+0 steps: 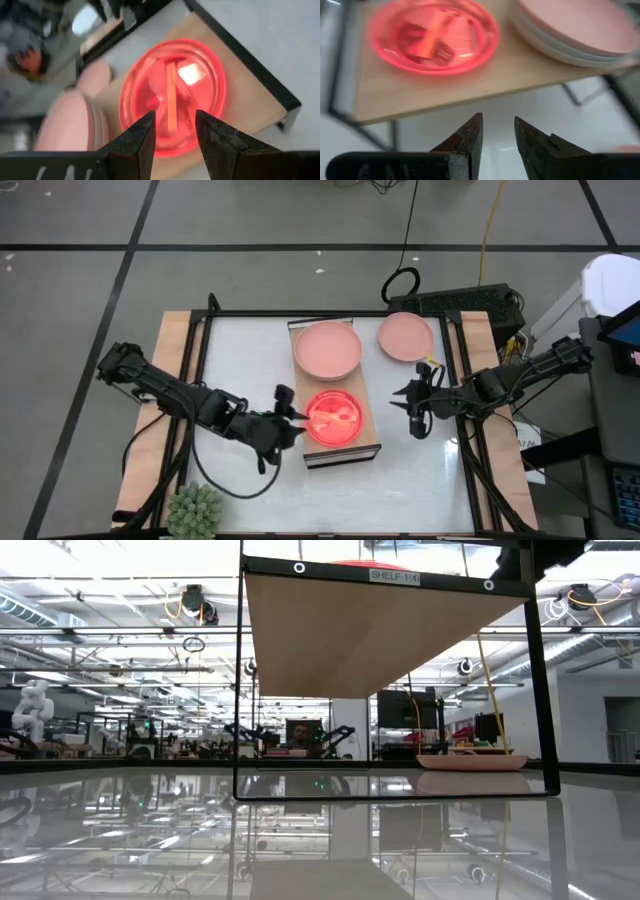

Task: Place and stack plates onto a shelf
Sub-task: Stack the dark pink plate on the dark pink plate on the shelf

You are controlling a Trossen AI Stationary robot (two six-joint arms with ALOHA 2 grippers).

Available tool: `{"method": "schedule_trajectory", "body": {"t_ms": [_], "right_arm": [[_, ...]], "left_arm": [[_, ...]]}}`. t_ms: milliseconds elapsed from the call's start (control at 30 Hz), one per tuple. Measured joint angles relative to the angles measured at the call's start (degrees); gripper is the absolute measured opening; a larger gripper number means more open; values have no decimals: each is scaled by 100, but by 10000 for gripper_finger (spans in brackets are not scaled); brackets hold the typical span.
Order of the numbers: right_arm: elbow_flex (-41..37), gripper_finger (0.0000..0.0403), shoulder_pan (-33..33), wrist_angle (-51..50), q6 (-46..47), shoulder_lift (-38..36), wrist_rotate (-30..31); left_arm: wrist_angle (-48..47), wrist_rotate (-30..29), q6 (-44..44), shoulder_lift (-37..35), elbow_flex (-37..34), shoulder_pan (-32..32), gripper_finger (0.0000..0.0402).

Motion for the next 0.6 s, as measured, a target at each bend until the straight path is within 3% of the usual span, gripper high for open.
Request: {"method": "schedule_trajectory", "body": {"t_ms": [233,600], "right_arm": [[-255,98,-428,45,-209,0,738],[-847,98,-1688,199,-1073,-2,742]], "left_arm": [[-1024,349,-1497,-284,-118,-165,145],[-827,258,-2615,-303,-1046,-297,145]]}}
